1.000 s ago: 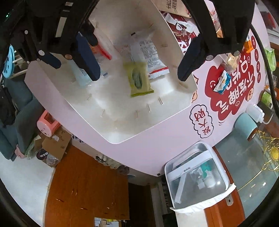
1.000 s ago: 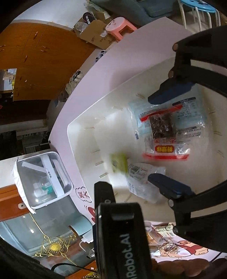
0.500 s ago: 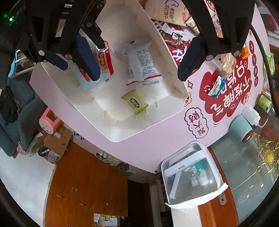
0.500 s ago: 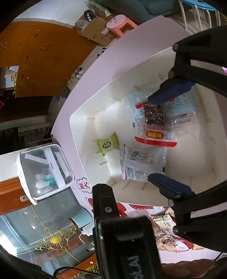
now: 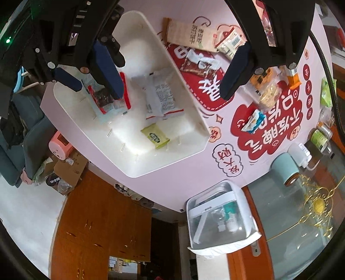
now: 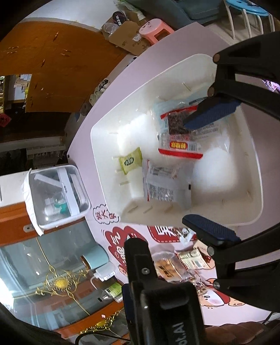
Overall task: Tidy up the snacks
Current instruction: 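Withdraw both tools from the tray back toward the snack pile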
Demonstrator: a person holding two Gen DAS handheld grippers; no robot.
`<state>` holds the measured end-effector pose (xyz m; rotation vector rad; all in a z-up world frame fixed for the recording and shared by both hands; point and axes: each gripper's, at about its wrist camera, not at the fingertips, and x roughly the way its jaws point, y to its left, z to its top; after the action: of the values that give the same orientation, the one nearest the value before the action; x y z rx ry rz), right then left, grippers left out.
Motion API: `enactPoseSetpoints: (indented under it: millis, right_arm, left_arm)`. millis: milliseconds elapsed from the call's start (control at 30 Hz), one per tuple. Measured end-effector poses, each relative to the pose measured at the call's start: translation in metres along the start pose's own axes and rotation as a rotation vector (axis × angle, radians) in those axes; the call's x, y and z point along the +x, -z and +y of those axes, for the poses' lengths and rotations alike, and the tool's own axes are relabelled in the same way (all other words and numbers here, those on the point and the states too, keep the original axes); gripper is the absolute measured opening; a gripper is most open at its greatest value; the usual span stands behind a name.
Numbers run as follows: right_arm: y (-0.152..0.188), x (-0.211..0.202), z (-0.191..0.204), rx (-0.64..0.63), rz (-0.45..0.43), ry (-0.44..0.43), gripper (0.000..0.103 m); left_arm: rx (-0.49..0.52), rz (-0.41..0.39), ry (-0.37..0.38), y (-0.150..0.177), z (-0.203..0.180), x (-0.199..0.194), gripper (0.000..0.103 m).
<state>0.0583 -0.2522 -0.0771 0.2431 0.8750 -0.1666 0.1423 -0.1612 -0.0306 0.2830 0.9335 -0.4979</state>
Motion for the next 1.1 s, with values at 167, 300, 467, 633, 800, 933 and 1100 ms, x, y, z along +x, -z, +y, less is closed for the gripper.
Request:
enactPoseSetpoints:
  millis: [167,300,467,633,800,933,1100]
  right_arm:
    - [0.002,-0.007,0.018,-0.022,-0.009,-0.009,0.082]
    - [0.004,-0.011,0.035,-0.041,-0.013,-0.018,0.082]
    - [0.004,-0.021,0.057,-0.07,-0.038,-0.026,0.082]
    - [0.003,-0.028,0.081,-0.099,-0.061,-0.018,0.082]
    - [0.003,-0.03,0.105,-0.125,-0.071,-0.034,0.082]
    - [0.005,-0.031,0.121,-0.137,-0.069,-0.04,0.082]
    - [0.006,-0.029,0.14,-0.156,-0.049,-0.056,0.082]
  left_arm:
    - [-0.026,-0.002,-0.009,0.014,0.022,-0.013,0.09]
    - [-0.051,0.0,-0.017,0.025,0.04,-0.022,0.09]
    - [-0.072,-0.003,-0.028,0.036,0.061,-0.035,0.09]
    - [-0.1,-0.019,-0.042,0.043,0.088,-0.05,0.09]
    - [-0.13,-0.028,-0.06,0.052,0.116,-0.063,0.09]
    - [-0.153,-0.028,-0.071,0.06,0.138,-0.069,0.09]
    - [-0.18,-0.018,-0.093,0.075,0.166,-0.075,0.09]
